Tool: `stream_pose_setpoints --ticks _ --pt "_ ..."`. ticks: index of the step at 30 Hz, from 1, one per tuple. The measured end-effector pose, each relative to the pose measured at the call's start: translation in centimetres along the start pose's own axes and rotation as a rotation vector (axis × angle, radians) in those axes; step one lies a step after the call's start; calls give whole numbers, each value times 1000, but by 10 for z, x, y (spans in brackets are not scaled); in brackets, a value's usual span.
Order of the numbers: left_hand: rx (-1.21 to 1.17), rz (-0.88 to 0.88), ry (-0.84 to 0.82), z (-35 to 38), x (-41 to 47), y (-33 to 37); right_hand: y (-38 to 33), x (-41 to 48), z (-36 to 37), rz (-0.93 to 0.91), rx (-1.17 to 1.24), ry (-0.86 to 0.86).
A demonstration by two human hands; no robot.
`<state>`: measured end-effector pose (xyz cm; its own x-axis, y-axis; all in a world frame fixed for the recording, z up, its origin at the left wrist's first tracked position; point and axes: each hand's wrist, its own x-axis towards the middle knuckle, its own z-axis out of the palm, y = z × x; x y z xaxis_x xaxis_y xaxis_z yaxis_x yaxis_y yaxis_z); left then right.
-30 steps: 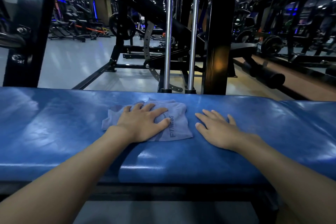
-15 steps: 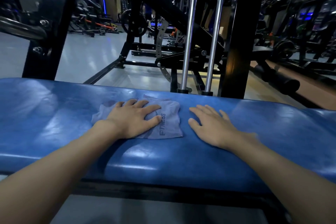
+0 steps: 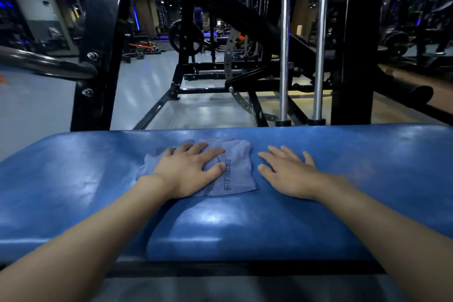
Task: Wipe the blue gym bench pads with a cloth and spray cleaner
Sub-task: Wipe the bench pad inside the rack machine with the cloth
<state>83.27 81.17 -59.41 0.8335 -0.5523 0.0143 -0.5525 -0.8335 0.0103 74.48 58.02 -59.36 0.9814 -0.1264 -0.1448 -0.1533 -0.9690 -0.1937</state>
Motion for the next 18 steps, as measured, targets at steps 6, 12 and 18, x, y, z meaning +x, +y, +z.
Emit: stream_pose_setpoints --ticks 6,12,18 --pt "-3 5 11 0 -9 -47 -60 9 13 13 27 97" --pt "-22 -19 20 0 -26 -96 -97 9 18 30 -34 76" --pt "-11 -19 21 -2 -40 -137 -154 12 28 -24 -9 56"
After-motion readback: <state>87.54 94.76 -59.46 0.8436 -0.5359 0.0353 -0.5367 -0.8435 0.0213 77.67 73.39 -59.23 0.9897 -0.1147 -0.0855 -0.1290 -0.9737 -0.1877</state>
